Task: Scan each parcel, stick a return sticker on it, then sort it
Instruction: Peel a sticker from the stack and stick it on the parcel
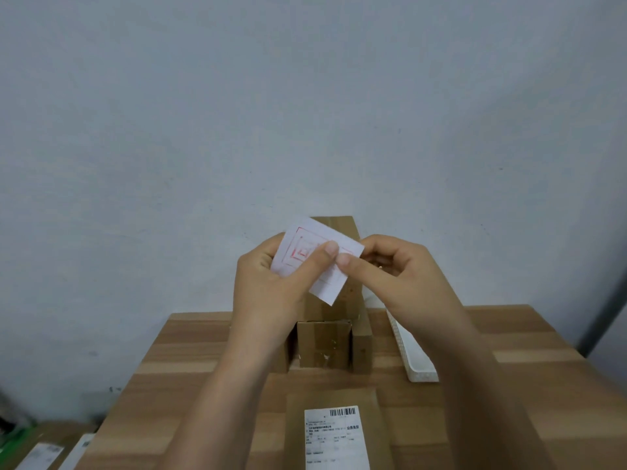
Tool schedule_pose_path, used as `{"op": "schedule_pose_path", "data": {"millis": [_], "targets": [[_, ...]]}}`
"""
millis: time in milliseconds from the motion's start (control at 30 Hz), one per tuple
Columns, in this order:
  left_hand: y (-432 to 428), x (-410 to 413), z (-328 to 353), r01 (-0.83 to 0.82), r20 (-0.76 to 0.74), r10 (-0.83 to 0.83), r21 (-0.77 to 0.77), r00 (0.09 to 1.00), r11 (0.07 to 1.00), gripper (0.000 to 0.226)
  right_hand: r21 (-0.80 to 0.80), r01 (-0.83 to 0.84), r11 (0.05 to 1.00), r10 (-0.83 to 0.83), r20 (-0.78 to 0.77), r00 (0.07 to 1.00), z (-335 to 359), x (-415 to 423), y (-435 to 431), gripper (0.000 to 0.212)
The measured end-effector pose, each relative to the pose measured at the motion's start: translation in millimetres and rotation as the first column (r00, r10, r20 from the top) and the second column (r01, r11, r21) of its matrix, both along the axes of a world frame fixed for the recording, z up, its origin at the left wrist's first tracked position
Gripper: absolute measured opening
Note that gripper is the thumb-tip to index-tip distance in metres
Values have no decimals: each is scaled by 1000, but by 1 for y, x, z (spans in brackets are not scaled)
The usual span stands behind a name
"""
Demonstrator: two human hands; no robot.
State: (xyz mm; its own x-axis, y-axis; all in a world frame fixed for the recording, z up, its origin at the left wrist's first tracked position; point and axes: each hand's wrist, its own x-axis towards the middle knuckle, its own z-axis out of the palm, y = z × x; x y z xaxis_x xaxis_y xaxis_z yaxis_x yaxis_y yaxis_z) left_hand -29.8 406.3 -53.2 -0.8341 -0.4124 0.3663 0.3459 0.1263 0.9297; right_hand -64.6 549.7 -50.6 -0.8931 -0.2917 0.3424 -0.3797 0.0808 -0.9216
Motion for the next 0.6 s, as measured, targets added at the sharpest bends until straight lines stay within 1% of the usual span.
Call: {"op": "schedule_pose_path", "data": {"millis": [100, 200, 400, 600], "targets": [[-3, -1, 0, -17, 16, 17, -11, 1000, 1000, 6, -48, 36, 998, -34, 29, 999, 0, -1, 5, 8], [-5, 0, -1, -23, 35, 23, -13, 999, 1000, 8, -25, 70, 997, -70, 29, 997, 0, -2, 13, 12], [-4, 1, -5, 4, 31, -3, -30, 1000, 1000, 10, 17, 41, 999, -41, -11, 999, -2, 0, 16, 16], [-3, 2, -5, 19, 33, -18, -48, 999, 999, 13, 27, 32, 999, -31, -11, 999, -2, 0, 16, 17]]}}
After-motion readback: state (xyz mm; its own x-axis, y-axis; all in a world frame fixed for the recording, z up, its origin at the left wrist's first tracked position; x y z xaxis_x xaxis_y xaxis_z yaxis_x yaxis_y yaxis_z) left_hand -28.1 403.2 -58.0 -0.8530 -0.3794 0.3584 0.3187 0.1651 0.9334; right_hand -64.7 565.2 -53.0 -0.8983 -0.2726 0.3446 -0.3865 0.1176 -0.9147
